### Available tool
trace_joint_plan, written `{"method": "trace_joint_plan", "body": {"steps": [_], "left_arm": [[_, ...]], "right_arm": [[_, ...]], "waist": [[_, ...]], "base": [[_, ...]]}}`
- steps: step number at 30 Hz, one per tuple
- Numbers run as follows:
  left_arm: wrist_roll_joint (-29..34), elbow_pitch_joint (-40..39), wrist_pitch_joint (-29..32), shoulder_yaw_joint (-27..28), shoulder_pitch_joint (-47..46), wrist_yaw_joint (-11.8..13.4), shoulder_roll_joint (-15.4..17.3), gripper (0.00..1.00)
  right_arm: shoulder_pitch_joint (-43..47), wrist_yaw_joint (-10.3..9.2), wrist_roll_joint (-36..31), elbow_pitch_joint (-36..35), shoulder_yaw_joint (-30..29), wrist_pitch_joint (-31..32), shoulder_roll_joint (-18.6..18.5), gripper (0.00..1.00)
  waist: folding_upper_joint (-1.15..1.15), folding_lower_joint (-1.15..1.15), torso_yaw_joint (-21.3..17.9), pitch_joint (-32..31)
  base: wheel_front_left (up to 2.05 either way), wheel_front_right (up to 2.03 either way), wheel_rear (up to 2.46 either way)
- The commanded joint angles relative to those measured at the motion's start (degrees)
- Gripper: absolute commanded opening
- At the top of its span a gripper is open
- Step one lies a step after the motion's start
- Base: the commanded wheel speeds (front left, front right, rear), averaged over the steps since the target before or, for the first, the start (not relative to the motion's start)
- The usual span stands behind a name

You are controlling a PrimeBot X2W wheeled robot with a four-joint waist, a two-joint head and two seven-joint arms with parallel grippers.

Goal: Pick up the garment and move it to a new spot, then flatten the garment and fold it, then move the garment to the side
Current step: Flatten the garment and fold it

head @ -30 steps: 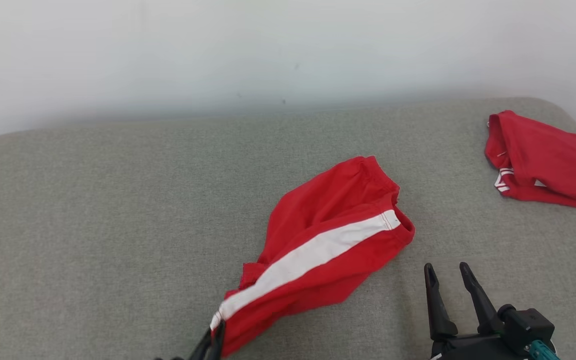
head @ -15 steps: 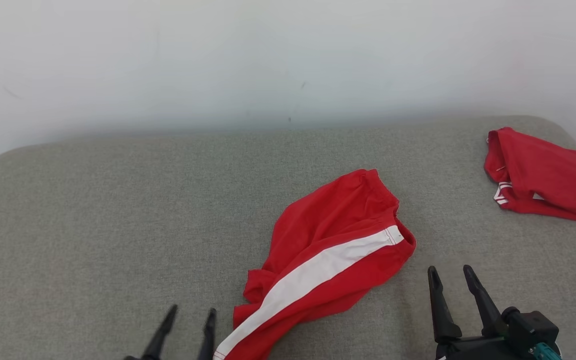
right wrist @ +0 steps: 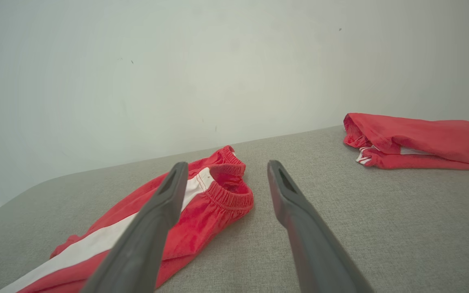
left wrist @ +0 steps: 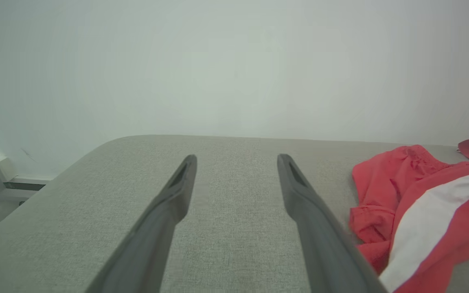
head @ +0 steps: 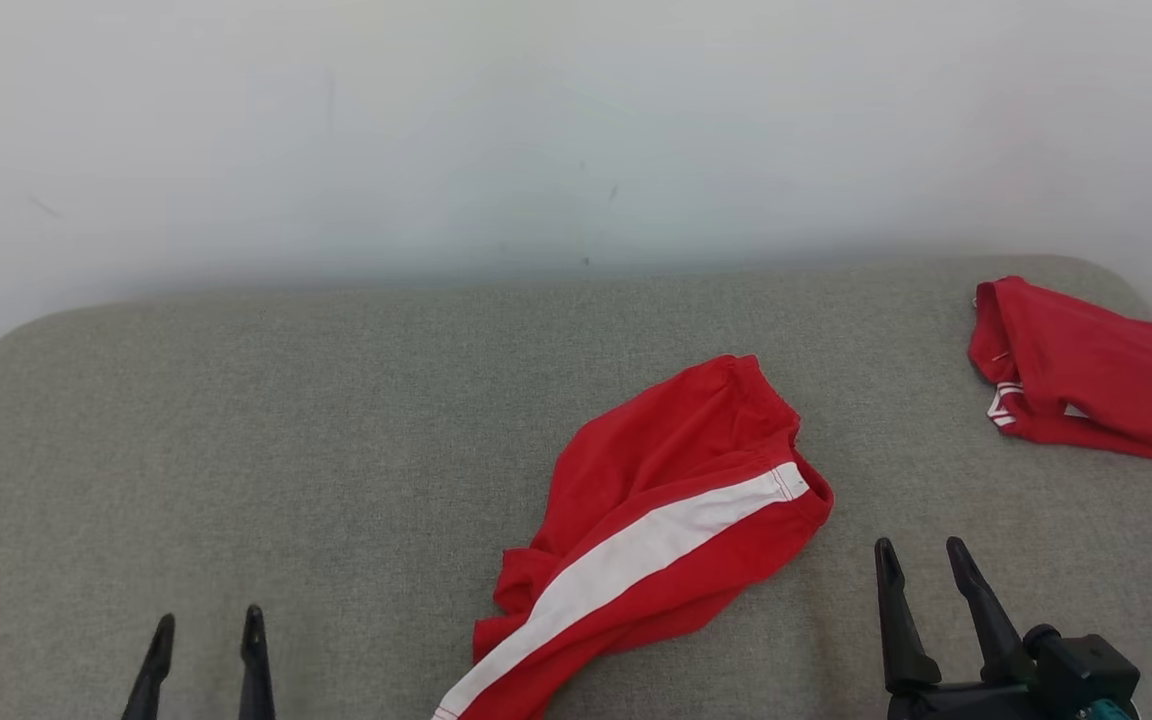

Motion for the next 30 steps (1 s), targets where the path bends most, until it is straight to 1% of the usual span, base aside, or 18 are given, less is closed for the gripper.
{"method": "trace_joint_plan", "body": {"steps": [1,8,24,28,30], "left_arm": [[0.02,-0.29,-0.15,1.14,1.07,-0.02,-0.2,1.0],[0.41,-0.32,-0.15,2.25,3.96,0.22,-0.93,1.0],[2.28,1.21,-0.15,1.46,4.68,-0.29,-1.29,1.0],[0.97,2.31,-0.15,1.17,4.56,-0.7,-1.37,1.0],[0.2,3.4,-0.15,-0.25,4.48,-0.9,-1.44,1.0]], "right_arm": [[0.86,-0.17,-0.05,-0.2,-0.18,-0.23,0.25,1.0],[2.09,-0.17,-0.44,-0.05,-0.87,-0.23,0.72,1.0],[2.59,-0.17,-0.86,0.49,-1.15,-0.23,1.02,1.0],[1.99,-0.17,-0.55,0.99,-0.88,-0.23,0.4,1.0],[1.28,-0.17,-0.34,1.61,-0.06,-0.24,-0.46,1.0]], "waist": [[0.0,0.0,0.16,-0.31],[0.0,0.0,0.56,-1.1],[0.0,0.0,0.92,-1.66],[0.0,0.0,1.14,-1.59],[0.0,0.0,1.48,-1.62]], "base": [[0.0,0.0,0.0],[0.0,0.0,0.0],[0.0,0.0,0.0],[0.0,0.0,0.0],[0.0,0.0,0.0]]}}
